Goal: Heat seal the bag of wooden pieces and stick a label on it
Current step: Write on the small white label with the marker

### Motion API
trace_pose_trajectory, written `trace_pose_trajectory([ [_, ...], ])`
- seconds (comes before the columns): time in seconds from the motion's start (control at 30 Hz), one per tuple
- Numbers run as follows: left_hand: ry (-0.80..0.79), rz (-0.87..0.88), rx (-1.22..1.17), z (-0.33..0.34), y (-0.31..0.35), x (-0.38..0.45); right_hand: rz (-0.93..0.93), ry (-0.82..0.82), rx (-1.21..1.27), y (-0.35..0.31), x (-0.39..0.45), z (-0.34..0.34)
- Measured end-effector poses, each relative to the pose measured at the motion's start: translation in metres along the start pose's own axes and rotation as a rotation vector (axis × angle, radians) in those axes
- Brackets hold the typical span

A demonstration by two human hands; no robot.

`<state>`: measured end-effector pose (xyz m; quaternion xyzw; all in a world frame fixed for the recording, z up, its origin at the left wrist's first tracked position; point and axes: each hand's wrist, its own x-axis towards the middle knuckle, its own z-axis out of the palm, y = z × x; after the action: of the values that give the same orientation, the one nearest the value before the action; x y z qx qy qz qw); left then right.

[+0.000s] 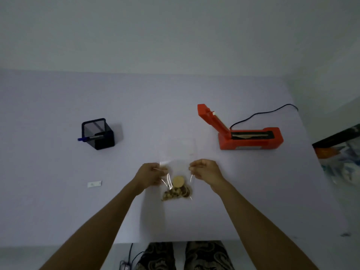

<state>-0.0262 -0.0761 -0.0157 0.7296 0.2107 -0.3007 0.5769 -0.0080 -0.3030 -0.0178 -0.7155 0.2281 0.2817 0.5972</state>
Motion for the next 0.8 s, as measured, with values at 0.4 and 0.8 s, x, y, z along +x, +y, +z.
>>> trace_pose_trajectory([
  [0.4,0.197,0.085,0.323,-0.025,-0.018,0.039,0.026,0.195,-0.146,0.007,0.032,0.028],
  [0.8,0.176,0.13,0.543,-0.023,-0.015,0.043,-0.009,0.336,-0.356,0.008,0.031,0.043],
])
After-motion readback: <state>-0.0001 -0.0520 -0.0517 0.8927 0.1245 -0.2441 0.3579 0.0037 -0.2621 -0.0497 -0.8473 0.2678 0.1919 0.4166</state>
